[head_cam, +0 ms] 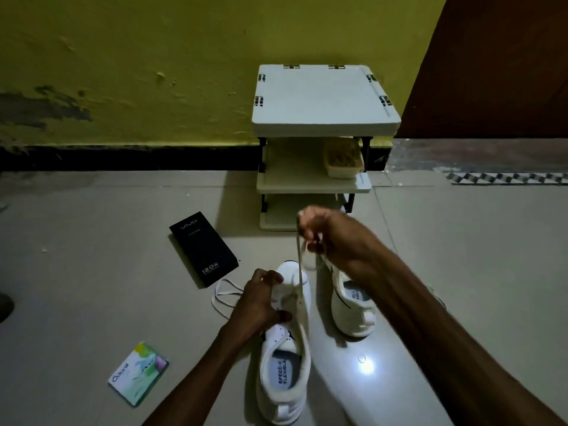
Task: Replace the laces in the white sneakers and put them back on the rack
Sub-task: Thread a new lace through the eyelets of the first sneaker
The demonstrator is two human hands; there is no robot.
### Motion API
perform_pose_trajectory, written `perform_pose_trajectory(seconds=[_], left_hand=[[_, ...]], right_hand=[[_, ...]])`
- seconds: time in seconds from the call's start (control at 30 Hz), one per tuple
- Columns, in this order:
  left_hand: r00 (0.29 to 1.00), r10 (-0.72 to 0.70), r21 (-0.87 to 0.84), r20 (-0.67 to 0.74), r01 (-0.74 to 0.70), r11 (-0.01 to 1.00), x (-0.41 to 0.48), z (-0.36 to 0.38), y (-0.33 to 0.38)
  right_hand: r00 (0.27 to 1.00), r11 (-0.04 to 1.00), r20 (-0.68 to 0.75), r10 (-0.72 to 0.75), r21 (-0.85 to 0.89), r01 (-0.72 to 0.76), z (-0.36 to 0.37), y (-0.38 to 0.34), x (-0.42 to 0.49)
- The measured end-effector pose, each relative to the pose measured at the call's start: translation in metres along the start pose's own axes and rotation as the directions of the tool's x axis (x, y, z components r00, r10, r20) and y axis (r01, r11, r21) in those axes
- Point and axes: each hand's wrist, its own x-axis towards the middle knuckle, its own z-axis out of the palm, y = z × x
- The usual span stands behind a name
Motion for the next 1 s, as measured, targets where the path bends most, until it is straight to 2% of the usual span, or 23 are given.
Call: perform_pose_trajectory(seconds=[0.07, 0.13, 0.17, 0.23, 0.27, 0.3, 0.33, 0.37, 0.4, 0.43, 0.47, 0.53, 0.6, 0.7, 0.77, 0.87, 0.93, 1.0], left_hand=[[1.0, -0.014, 0.029, 0.001, 0.013, 0.999, 0.001, 0.001, -0.002], [1.0, -0.013, 0.044, -0.002, 0.013, 0.999, 0.001, 0.003, -0.005], [1.0, -0.015, 0.041, -0.017, 0.015, 0.999, 0.0, 0.004, -0.006], [0.997, -0.027, 0.024, -0.066, 0.029, 0.999, -0.006, 0.005, -0.004], [0.996, -0.031, 0.002, -0.089, 0.031, 1.0, -0.008, 0.007, -0.003], [0.994, -0.039, -0.023, -0.105, 0.036, 0.999, -0.009, 0.008, -0.001], [0.993, -0.059, -0.045, -0.103, 0.055, 0.997, -0.009, 0.008, 0.001], [0.993, -0.074, -0.052, -0.095, 0.069, 0.996, -0.01, 0.008, 0.003], [0.993, -0.078, -0.042, -0.087, 0.075, 0.996, -0.01, 0.008, 0.004], [0.994, -0.079, -0.02, -0.077, 0.078, 0.997, -0.011, 0.008, 0.004], [0.994, -0.092, 0.003, -0.066, 0.093, 0.996, -0.012, 0.007, 0.004], [0.992, -0.108, 0.036, -0.06, 0.111, 0.993, -0.015, 0.007, 0.004], [0.991, -0.121, 0.046, -0.064, 0.124, 0.991, -0.017, 0.006, 0.007], [0.986, -0.155, 0.061, -0.061, 0.158, 0.986, -0.019, 0.006, 0.012], [0.983, -0.178, 0.066, -0.049, 0.181, 0.981, -0.019, 0.006, 0.015], [0.978, -0.207, 0.079, -0.032, 0.209, 0.975, -0.02, 0.005, 0.02], [0.976, -0.216, 0.1, -0.037, 0.218, 0.971, -0.021, 0.005, 0.022], [0.975, -0.217, 0.101, -0.046, 0.221, 0.97, -0.021, 0.004, 0.025]], right_hand=[[0.977, 0.941, 0.034, -0.209, 0.28, 0.192, 0.001, -0.044, -0.017], [0.949, 0.835, 0.082, -0.306, 0.502, 0.226, 0.005, -0.065, -0.028], [0.947, 0.808, 0.099, -0.305, 0.553, 0.203, 0.007, -0.066, -0.03], [0.965, 0.845, 0.111, -0.238, 0.514, 0.149, 0.013, -0.051, -0.026], [0.979, 0.901, 0.087, -0.182, 0.413, 0.131, 0.015, -0.037, -0.021], [0.992, 0.967, 0.027, -0.127, 0.226, 0.117, 0.016, -0.019, -0.014], [0.994, 0.994, -0.06, -0.094, -0.056, 0.09, 0.014, 0.001, -0.006], [0.986, 0.926, -0.136, -0.098, -0.374, 0.04, 0.013, 0.022, 0.003], [0.981, 0.771, -0.159, -0.113, -0.637, -0.015, 0.011, 0.042, 0.01], [0.983, 0.611, -0.162, -0.089, -0.788, -0.075, 0.01, 0.062, 0.015], [0.984, 0.492, -0.171, -0.04, -0.861, -0.13, 0.01, 0.079, 0.018], [0.98, 0.38, -0.187, 0.068, -0.903, -0.199, 0.013, 0.104, 0.019], [0.974, 0.351, -0.202, 0.101, -0.909, -0.225, 0.016, 0.117, 0.016], [0.972, 0.308, -0.234, 0.033, -0.923, -0.233, 0.017, 0.117, 0.014], [0.972, 0.301, -0.233, 0.029, -0.925, -0.231, 0.017, 0.11, 0.016], [0.961, 0.342, -0.218, 0.172, -0.901, -0.266, 0.017, 0.103, 0.021], [0.943, 0.482, -0.201, 0.267, -0.819, -0.311, 0.01, 0.1, 0.025], [0.922, 0.71, -0.178, 0.343, -0.594, -0.379, 0.0, 0.084, 0.025]])
